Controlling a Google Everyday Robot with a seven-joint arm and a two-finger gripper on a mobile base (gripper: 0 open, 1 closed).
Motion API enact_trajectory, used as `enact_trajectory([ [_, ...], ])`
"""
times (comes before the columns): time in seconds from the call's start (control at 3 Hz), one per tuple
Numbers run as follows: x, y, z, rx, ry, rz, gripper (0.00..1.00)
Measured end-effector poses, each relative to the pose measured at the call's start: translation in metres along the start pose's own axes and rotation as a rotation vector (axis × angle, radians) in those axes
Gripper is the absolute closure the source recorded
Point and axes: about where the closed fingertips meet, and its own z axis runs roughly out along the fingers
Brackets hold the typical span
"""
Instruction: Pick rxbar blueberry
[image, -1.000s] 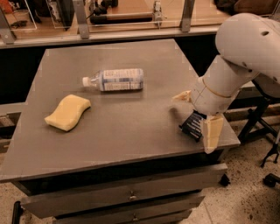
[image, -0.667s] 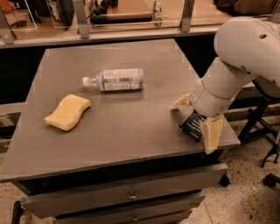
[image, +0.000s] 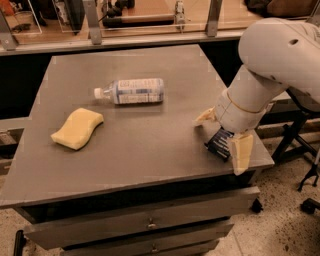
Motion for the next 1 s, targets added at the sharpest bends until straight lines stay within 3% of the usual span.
enact_trajectory([
  [0.33, -0.0001, -0.0001, -0.0005, 0.000, 0.000, 0.000, 0.14],
  [0.67, -0.0001, 0.0000, -0.0006, 0.000, 0.000, 0.000, 0.00],
  [1.0, 0.0000, 0.0000, -0.0006, 0.000, 0.000, 0.000, 0.00],
])
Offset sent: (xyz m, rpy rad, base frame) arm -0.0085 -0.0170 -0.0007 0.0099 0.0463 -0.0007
